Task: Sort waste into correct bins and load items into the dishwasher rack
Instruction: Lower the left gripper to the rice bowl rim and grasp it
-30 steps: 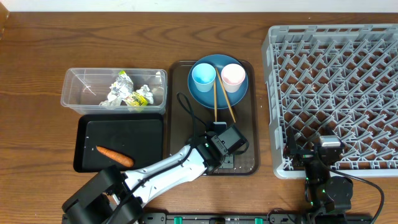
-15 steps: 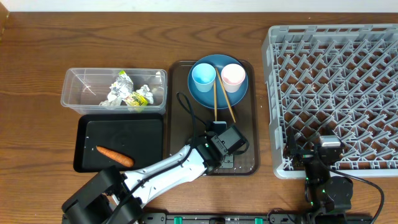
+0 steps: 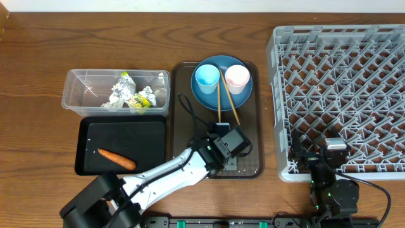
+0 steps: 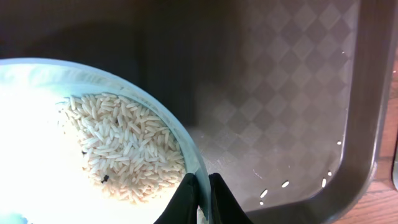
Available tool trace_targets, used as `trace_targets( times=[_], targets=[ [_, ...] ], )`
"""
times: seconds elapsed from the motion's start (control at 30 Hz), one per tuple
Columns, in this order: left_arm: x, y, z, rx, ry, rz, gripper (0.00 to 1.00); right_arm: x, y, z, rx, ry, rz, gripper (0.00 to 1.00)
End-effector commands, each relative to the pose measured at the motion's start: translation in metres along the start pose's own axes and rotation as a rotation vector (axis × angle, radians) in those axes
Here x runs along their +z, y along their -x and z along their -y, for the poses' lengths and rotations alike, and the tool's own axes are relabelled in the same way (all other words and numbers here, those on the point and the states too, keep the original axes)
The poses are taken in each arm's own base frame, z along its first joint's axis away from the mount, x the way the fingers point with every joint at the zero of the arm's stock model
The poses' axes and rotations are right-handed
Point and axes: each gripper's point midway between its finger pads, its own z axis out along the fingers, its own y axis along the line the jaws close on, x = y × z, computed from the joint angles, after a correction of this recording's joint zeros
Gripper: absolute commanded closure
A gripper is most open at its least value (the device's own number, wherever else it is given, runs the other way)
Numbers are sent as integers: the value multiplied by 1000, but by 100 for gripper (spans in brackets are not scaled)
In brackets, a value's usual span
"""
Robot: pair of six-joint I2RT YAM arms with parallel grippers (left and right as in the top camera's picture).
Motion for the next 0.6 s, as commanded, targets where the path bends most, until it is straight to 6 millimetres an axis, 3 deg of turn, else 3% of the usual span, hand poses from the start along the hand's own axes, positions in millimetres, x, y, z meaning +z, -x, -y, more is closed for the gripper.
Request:
trace_targets(
  times=[0.0,0.43,0.57],
  targets=[
    [-6,5,2,-21,-18,8,94,0,-1,0,14,0,-3,1],
    [-45,14,15,123,-121,77,94,0,-1,0,14,0,-3,1],
    [-59,19,9,114,-126,95,94,0,-1,0,14,0,-3,1]
  ],
)
